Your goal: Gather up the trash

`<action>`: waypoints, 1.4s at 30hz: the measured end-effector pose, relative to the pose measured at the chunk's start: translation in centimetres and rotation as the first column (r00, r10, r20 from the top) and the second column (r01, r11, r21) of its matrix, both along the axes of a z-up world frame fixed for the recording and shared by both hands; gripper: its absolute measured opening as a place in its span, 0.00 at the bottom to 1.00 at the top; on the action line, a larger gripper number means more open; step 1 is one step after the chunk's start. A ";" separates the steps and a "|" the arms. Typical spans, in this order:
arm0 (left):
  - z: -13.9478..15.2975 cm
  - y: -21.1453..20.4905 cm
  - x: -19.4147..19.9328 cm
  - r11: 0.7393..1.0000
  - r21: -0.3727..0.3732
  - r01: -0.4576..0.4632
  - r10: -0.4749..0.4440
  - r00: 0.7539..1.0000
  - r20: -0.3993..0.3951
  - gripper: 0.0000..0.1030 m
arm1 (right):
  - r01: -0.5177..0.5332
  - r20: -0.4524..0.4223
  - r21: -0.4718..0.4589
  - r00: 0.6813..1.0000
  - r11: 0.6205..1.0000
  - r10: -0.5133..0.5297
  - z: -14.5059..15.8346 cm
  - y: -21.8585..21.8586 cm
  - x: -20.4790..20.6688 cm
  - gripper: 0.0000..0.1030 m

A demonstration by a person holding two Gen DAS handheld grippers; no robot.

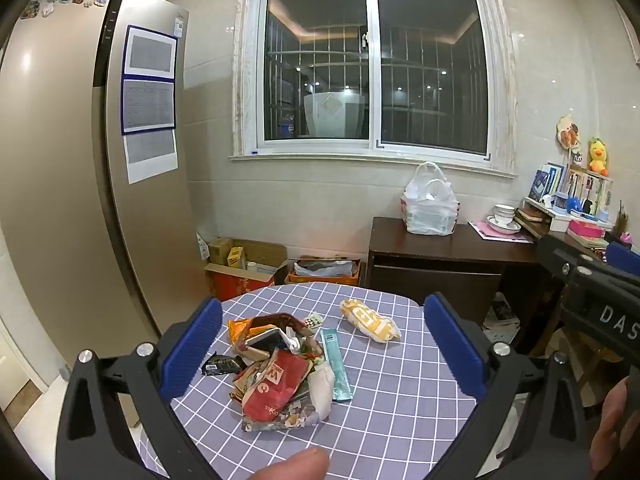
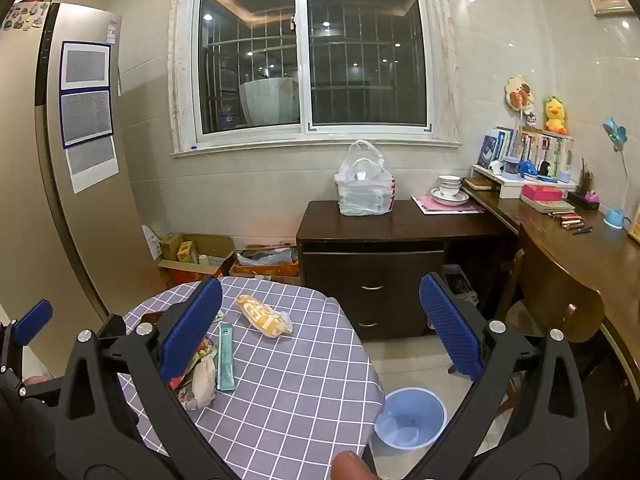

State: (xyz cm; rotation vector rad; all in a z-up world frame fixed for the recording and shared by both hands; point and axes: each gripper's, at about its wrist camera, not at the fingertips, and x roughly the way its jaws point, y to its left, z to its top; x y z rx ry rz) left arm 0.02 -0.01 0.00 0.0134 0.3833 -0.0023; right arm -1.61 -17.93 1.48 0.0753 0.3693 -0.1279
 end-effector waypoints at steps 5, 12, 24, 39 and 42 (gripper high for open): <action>0.0 -0.1 0.0 1.000 0.007 0.003 -0.003 1.000 0.000 0.96 | 0.000 0.004 -0.002 1.000 1.000 0.000 0.0 0.0 0.0 0.94; -0.4 0.2 0.1 1.000 0.003 0.007 -0.007 1.000 -0.004 0.96 | -0.004 0.005 -0.003 1.000 1.000 0.004 0.1 0.1 0.0 0.94; -1.1 0.2 0.8 1.000 -0.006 0.022 -0.022 1.000 -0.022 0.96 | -0.014 0.005 -0.013 1.000 1.000 0.014 0.1 0.3 0.5 0.94; -0.4 0.5 0.5 1.000 -0.007 0.022 -0.022 1.000 0.000 0.96 | -0.014 0.002 -0.015 1.000 1.000 0.014 0.2 0.5 0.7 0.94; -0.4 0.4 0.5 1.000 -0.002 0.018 -0.018 1.000 0.003 0.96 | -0.016 0.001 -0.013 1.000 1.000 0.016 0.2 0.5 0.7 0.94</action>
